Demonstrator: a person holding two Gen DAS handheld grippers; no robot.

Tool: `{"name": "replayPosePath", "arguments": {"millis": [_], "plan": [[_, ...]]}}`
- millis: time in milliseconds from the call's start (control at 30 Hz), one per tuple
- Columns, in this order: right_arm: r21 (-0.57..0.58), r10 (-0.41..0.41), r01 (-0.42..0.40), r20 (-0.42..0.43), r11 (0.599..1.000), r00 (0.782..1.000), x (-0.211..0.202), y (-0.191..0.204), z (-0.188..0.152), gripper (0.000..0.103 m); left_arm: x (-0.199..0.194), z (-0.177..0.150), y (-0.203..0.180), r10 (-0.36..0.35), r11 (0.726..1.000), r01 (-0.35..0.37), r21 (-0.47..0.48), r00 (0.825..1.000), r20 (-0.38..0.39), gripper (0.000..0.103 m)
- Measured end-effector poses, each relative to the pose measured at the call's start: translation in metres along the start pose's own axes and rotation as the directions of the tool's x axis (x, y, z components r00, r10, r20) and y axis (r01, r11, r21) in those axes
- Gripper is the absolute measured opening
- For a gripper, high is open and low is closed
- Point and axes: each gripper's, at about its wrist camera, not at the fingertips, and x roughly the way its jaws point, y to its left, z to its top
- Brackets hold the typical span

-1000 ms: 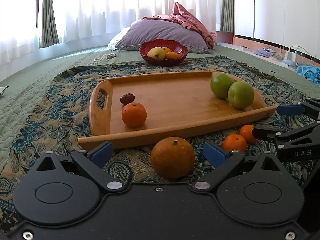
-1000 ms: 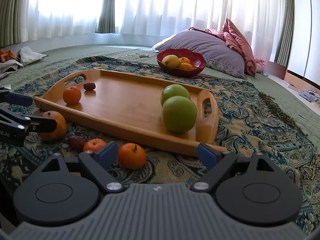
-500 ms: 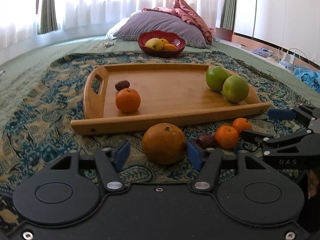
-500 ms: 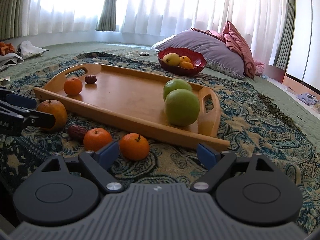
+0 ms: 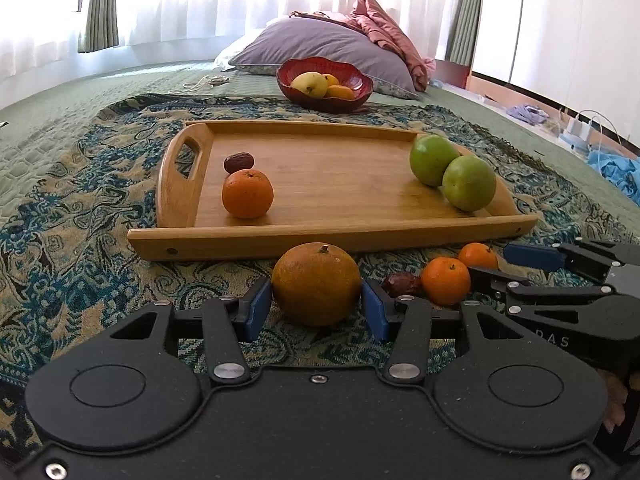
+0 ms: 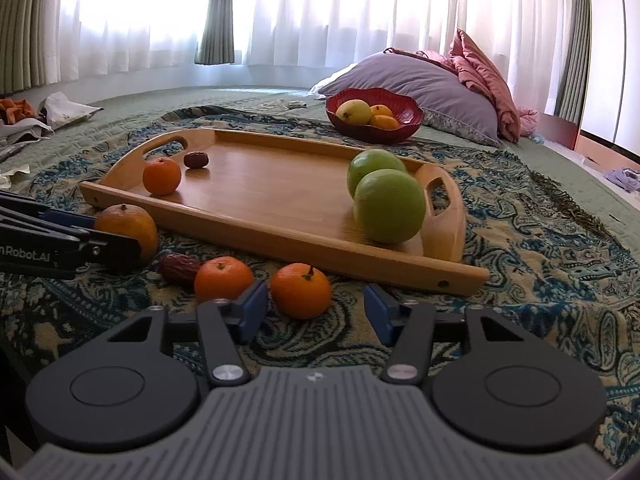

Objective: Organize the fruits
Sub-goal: 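Move both grippers back toward the fruits in front of the tray, then grasp the brown pomelo with the left gripper while the right grasps a tangerine, carry to tray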

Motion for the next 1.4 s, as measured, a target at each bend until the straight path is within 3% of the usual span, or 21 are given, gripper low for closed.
{"name": "replayPosePath", "arguments": {"millis": [367, 733, 867, 1200, 1400], "plan": [[0.009, 0.012, -0.012, -0.006, 1.000, 1.000, 0.005, 0.005, 0.001, 0.051, 0.009, 0.001, 0.010, -0.028, 0.996, 0.028, -0.086, 1.000, -0.007, 0.048], [0.027, -0.037, 0.037, 0.005, 0.999, 0.999, 0.011, 0.008, 0.001, 0.047, 0.009, 0.000, 0.009, -0.025, 0.995, 0.026, -0.096, 1.000, 0.005, 0.048], [0.049, -0.020, 0.021, -0.007, 0.999, 1.000, 0.012, 0.009, 0.000, 0.046, 0.011, -0.001, 0.008, -0.027, 0.995, 0.027, -0.099, 1.000, 0.004, 0.048], [0.129, -0.016, 0.017, -0.008, 0.991, 1.000, 0.014, 0.006, -0.001, 0.044, 0.018, -0.006, 0.002, 0.000, 0.997, 0.002, -0.080, 1.000, 0.015, 0.048], [0.132, -0.055, 0.053, 0.014, 0.990, 0.998, 0.008, 0.005, 0.002, 0.038, 0.007, -0.004, 0.002, 0.025, 0.996, -0.021, -0.085, 0.999, 0.045, 0.048]]}}
